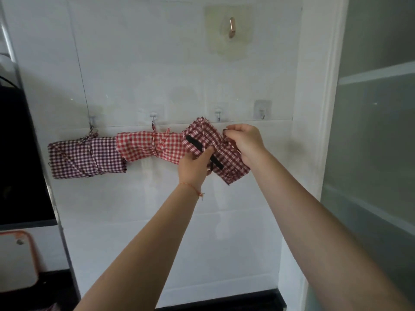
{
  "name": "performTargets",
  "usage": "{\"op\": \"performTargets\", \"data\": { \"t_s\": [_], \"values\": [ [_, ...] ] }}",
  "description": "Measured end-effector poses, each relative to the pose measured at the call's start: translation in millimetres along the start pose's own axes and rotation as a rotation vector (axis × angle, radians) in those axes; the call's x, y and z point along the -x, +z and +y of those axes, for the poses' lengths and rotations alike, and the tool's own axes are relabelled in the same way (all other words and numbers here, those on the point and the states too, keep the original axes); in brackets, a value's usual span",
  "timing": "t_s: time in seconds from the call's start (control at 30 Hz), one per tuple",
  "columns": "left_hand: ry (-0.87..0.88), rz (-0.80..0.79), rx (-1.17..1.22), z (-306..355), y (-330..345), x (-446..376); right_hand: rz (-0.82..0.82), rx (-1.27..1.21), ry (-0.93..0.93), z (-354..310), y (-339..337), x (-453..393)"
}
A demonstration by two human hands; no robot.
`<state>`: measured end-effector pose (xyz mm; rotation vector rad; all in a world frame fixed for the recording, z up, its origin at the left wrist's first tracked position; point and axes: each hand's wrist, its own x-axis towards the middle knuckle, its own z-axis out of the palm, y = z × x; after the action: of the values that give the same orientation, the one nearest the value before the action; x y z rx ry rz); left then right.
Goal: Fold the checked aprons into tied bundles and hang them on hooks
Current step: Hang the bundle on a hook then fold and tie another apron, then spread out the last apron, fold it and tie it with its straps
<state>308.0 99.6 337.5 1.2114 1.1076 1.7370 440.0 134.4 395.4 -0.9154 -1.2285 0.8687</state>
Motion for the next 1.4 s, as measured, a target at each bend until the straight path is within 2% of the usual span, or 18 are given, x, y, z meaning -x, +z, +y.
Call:
{"op": "performTargets", "data": {
  "t_s": [0.07,0.33,0.57,0.83,1.0,1.1,1.17,1.23,1.3,1.4],
  "values": [
    [-0.099,-0.035,0.094,1.5,13.8,-3.5,0.031,0.083,-0.062,-6.1,6.5,-12.5],
    [-0.250,-0.040,0.292,16.8,32.9,-34.2,0.059,0.243,-0.188,-18.4,22.0,-53.1],
    [-0.291,-0.067,0.287,9.5,31.1,-40.1,0.031,0.317,-0.111,-18.8,26.5,-65.9],
    [-0.296,-0.084,0.237,-7.8,28.0,-42.3,-0.025,0.276,-0.151,1.0,15.7,-56.5],
    [-0.244,-0.156,0.197,-16.4,18.7,-36.6,0.070,0.323,-0.171,24.3,7.6,-47.2],
    [-0.237,-0.183,0.009,-34.3,4.7,-25.0,0.316,0.317,-0.223,46.2,-9.3,-34.6],
    [-0.291,-0.160,-0.103,-56.9,-9.3,-13.6,0.525,0.182,-0.124,79.9,-24.7,-29.0],
    [-0.343,-0.138,-0.204,-90.6,-30.5,-1.6,0.577,0.107,0.126,136.8,-25.4,-16.9],
    [-0.388,-0.120,-0.349,-128.4,-56.3,10.6,0.442,0.204,0.379,201.4,-12.7,4.6],
    [-0.456,-0.094,-0.503,-184.1,-104.4,30.3,0.062,0.291,0.694,259.4,29.2,69.8]
  ]
}}
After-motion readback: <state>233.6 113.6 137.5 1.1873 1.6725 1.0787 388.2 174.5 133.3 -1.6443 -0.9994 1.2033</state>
